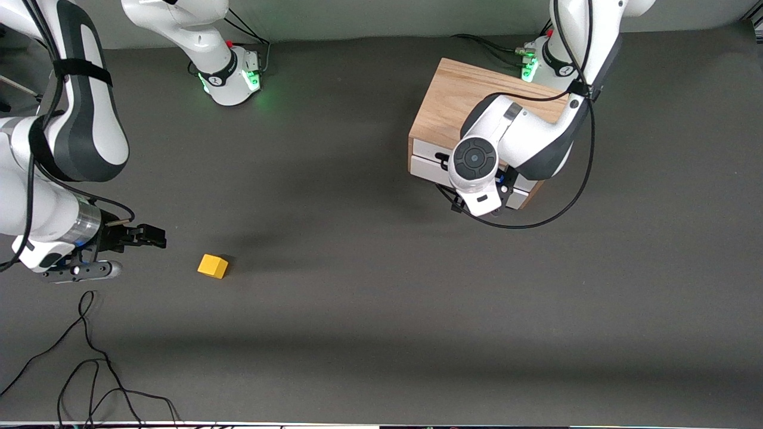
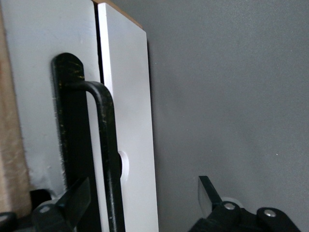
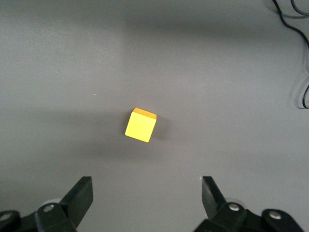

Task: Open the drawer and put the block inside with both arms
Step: 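Reach the right gripper to the yellow cube while the left gripper holds the handle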

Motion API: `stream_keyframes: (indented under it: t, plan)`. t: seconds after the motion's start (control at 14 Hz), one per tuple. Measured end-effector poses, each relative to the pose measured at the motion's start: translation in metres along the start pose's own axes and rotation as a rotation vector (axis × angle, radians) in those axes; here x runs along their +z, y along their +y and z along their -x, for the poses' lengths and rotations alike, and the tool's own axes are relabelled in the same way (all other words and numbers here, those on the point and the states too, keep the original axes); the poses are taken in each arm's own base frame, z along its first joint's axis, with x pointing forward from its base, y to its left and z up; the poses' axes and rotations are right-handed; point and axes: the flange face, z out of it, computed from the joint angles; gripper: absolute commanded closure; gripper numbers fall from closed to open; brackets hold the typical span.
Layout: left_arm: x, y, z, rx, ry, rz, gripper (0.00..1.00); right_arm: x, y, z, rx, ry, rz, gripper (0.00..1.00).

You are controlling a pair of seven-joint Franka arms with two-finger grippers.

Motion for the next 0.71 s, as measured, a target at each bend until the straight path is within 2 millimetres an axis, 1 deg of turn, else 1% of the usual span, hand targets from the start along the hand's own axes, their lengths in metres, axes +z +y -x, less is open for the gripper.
stream_keyframes:
  t: [0.14,0.36,0.5,0.57,0.71]
  plan:
    - [0.000,0.001,0.000,0.000,-0.001,0.007,0.00,0.004,-0.001,-0.002,-0.002,0.002,0.001,0.00]
    - [0.002,0.004,0.000,0.002,-0.004,0.022,0.00,0.004,-0.002,-0.002,-0.003,0.002,0.001,0.00]
    - [0.011,0.008,0.000,0.008,0.003,0.020,0.00,0.005,-0.002,-0.004,-0.003,0.012,0.002,0.00]
    - [0.017,0.010,0.000,0.009,0.004,0.016,0.00,0.009,-0.002,-0.006,-0.004,0.020,0.003,0.00]
    - [0.022,0.012,0.000,0.010,0.004,0.010,0.00,0.023,-0.004,-0.012,-0.007,0.033,0.006,0.00]
